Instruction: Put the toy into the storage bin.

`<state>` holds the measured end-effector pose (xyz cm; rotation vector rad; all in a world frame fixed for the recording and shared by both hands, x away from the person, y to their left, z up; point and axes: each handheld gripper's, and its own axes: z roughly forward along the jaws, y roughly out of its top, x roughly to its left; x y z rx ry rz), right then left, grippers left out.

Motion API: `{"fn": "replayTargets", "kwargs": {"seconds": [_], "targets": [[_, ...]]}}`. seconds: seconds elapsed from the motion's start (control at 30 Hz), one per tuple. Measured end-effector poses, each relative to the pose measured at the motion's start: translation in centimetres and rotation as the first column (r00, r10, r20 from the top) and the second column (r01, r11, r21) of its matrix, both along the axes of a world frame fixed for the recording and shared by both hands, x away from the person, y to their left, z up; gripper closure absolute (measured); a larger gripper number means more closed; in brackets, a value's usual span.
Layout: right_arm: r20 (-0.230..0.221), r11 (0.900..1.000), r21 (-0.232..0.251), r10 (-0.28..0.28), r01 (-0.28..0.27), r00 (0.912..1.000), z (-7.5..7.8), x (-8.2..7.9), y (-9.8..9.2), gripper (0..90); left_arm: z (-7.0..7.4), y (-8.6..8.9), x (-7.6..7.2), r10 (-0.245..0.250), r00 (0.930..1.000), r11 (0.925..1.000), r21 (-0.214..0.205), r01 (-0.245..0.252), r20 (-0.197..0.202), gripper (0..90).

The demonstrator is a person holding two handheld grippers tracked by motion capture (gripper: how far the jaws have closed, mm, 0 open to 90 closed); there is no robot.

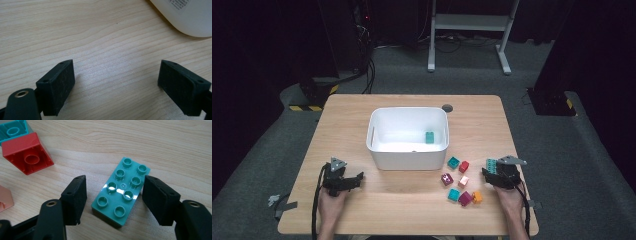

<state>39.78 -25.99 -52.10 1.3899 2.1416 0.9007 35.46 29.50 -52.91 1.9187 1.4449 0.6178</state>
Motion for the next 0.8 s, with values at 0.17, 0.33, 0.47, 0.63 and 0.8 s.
{"fn": "replayTargets", "kwargs": {"seconds": [0.17,0.33,0.47,0.63,0.8], "targets": [[0.008,1.0,0.0,0.003,-0.003,1.0,0.02,-0.1,0.12,43.5,0.0,0.0,0.0,0.0,1.0,1.0,0.0,0.0,0.0,14.0],[0.019,1.0,0.007,0.006,-0.006,0.9998,-0.03,-0.18,0.28,51.8,0.0,0.0,0.0,0.0,1.0,1.0,0.0,0.0,0.0,14.0],[0.023,0.9999,0.01,0.009,-0.01,0.9997,-0.01,-0.19,0.4,58.0,0.0,0.0,0.0,0.0,1.0,1.0,0.0,0.0,0.0,14.0],[0.012,1.0,-0.001,-0.006,0.006,0.9999,0.15,-0.09,0.63,58.9,0.0,0.0,0.0,0.0,1.0,1.0,0.0,0.0,0.0,14.0],[0.003,0.9999,0.012,-0.002,0.002,1.0,0.22,0.1,0.71,59.1,0.0,0.0,0.0,0.0,1.0,1.0,0.0,0.0,0.0,14.0]]}}
